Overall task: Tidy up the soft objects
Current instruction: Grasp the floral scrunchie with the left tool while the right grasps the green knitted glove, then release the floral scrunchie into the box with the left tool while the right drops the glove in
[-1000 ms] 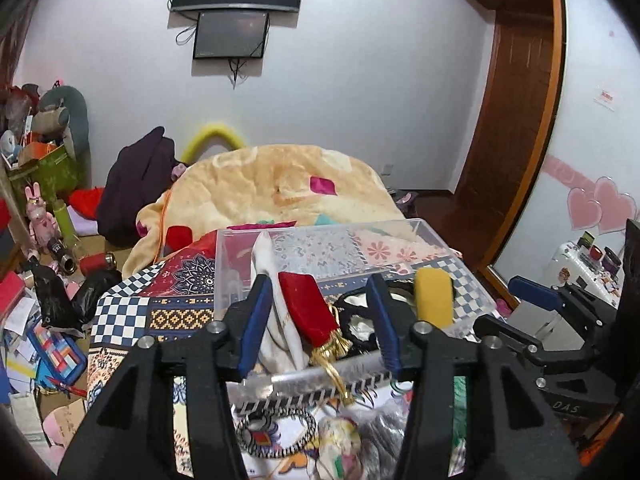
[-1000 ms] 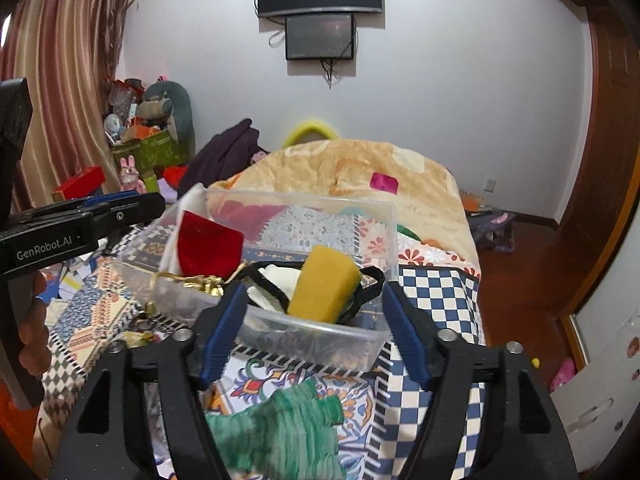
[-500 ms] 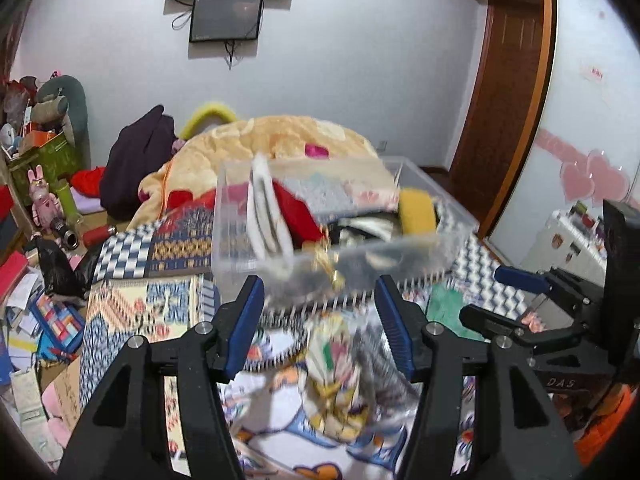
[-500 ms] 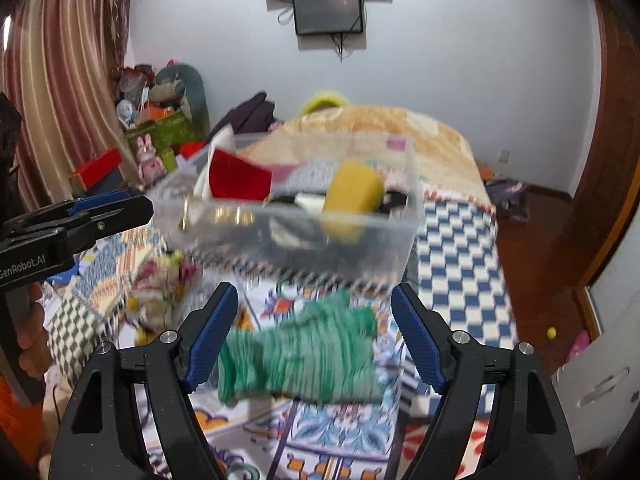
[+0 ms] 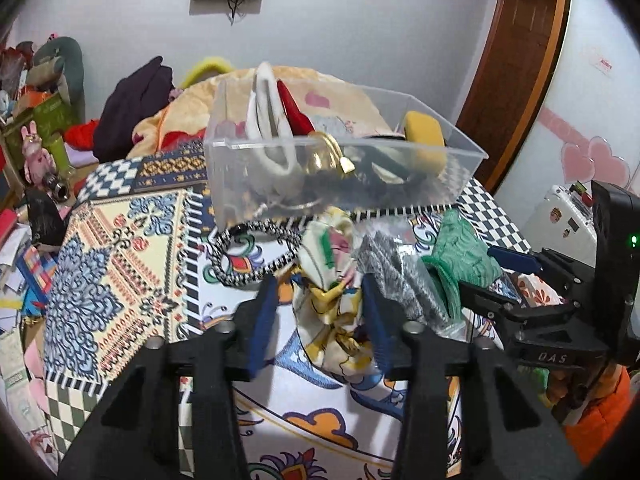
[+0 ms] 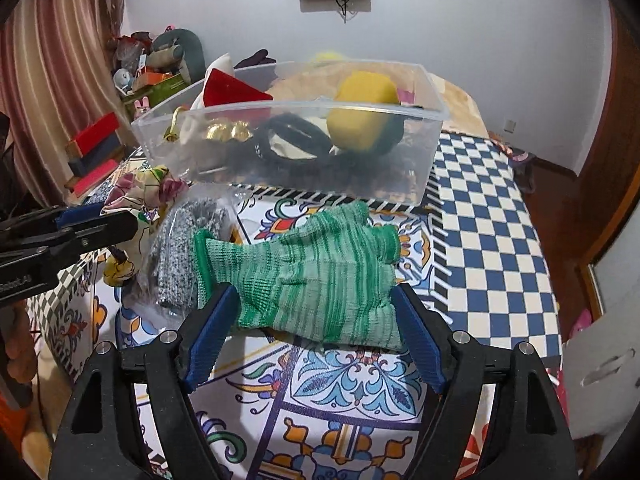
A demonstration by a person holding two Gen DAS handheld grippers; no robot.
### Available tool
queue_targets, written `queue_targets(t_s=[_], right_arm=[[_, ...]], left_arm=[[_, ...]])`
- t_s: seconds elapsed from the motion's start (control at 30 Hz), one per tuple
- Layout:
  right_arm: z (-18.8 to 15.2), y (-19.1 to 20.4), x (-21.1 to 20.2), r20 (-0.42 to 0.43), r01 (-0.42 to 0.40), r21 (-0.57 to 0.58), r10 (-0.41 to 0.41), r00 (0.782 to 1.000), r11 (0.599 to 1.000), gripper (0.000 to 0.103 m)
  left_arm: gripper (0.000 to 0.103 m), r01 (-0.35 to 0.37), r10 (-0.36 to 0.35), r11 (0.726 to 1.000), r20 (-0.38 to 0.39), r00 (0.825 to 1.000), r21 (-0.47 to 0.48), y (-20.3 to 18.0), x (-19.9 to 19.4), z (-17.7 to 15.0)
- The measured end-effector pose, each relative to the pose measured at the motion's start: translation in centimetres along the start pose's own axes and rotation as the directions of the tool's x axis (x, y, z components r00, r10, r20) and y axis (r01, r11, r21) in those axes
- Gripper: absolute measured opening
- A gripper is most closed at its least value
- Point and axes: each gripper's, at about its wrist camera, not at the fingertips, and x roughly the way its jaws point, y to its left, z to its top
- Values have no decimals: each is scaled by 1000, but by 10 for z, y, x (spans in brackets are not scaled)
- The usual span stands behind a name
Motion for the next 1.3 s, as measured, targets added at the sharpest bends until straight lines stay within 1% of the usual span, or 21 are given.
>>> queue_targets(t_s=[0.03,0.13,0.17,0.23,0.27,0.33,0.47,0.53,0.57,0.73,0.87,1.07,1.17,1.23,1.3], right_arm=[[-2,-1,0,1,-2,5,2,1000,1000,73],[-2,-2,-1,6,11,2,-11,1000,1000,64],[-2,-3,-1,7,13,1,-13,1000,1000,63],[-1,-5,-2,10,13,3,-13,1000,1000,52],[-1,-5,-3,11,5,4,-5,1000,1000,49],[-1,-5,-4,13,-7,6,7,1000,1000,40],[0,-3,-5,14,-15,-3,15,1000,1000,32],[3,-3,-7,15,-32,-2,32,999,999,27],[3,-3,-8,18,-42,-1,42,999,999,27],[11,-1,-23,61,-40,-12,40,997,999,24],[22,-1,-36,101,-32,-21,34,994,999,24],[46,3,-55,170,-7,-51,16,985,999,24],[59,5,-63,212,3,-59,10,977,998,24],[70,6,-66,241,5,-62,11,971,998,25],[77,5,-67,261,4,-65,13,965,998,25]], left_arm=[[28,2,-2,1000,-2,1000,4,0,1,-1],[20,-2,2,1000,-3,1000,15,-3,2,-1],[18,2,-2,1000,-2,1000,16,-3,1,-2],[12,12,-12,1000,0,1000,18,-5,1,-2],[12,11,-11,1000,4,1000,20,-5,0,-2],[10,11,-11,1000,9,1000,26,-6,-2,-1],[9,19,-21,999,32,999,47,-11,-11,1],[9,28,-30,998,53,998,54,-13,-19,3],[9,28,-32,998,59,998,55,-14,-21,3],[9,29,-36,998,116,993,60,-17,-39,13],[9,35,-45,997,167,985,63,-17,-54,25],[9,29,-44,998,253,966,63,-17,-72,52],[9,19,-34,998,285,958,55,-14,-78,65],[9,3,-20,998,315,949,55,-12,-82,76],[9,-13,-5,999,330,944,52,-9,-83,82]])
